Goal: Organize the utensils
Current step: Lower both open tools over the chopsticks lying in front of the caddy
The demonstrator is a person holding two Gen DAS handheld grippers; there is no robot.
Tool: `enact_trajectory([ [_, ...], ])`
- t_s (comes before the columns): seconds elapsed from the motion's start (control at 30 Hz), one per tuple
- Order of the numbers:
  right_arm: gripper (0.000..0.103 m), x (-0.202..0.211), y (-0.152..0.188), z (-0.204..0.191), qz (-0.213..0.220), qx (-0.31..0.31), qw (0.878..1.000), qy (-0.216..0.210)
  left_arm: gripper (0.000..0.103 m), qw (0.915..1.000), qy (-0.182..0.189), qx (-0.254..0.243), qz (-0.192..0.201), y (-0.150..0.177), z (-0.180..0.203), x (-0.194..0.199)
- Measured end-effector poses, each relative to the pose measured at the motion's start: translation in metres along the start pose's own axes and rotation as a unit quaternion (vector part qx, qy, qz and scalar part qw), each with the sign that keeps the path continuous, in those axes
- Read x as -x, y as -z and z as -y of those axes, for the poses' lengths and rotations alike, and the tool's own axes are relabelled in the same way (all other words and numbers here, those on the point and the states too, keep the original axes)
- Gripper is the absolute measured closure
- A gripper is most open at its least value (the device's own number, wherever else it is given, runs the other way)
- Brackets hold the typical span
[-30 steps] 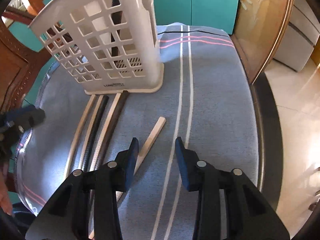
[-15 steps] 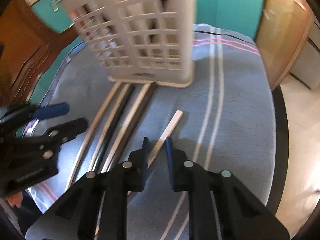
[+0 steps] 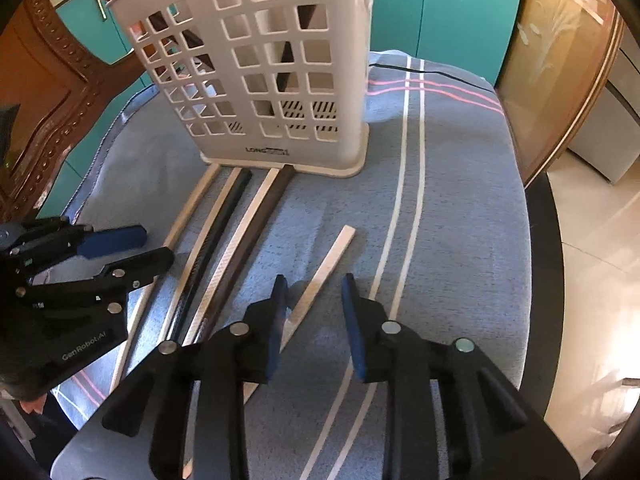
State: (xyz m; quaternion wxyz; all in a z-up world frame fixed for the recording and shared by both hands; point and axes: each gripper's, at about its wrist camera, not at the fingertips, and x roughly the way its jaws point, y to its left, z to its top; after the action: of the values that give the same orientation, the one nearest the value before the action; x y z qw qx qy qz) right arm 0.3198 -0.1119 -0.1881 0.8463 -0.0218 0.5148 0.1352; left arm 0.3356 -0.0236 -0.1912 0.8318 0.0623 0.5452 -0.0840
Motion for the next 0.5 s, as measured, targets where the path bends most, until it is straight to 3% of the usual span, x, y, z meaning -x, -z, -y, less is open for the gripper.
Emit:
enact_trajectory([
  [0.1, 0.075, -0.003, 0.0, 0.0, 0.003, 0.011, 1.0, -0.001, 0.075, 1.0, 0.002, -0.001, -0.002, 0.002, -0.002, 0.0],
  [0.2, 0.084, -0.004, 0.004, -0.014, 0.001, 0.045, 0.999, -0.021, 0.075, 1.0, 0.005, 0.0, -0.005, 0.003, -0.004, -0.002],
  [0.3, 0.085, -0.003, 0.008, -0.025, -0.007, 0.078, 0.995, -0.055, 0.075, 1.0, 0.006, -0.001, -0.007, 0.004, -0.007, -0.001],
  [0.5, 0.084, -0.001, 0.012, -0.027, -0.012, 0.095, 0.994, -0.057, 0.075, 0.9999, 0.006, -0.006, -0.009, 0.0, -0.001, -0.004],
])
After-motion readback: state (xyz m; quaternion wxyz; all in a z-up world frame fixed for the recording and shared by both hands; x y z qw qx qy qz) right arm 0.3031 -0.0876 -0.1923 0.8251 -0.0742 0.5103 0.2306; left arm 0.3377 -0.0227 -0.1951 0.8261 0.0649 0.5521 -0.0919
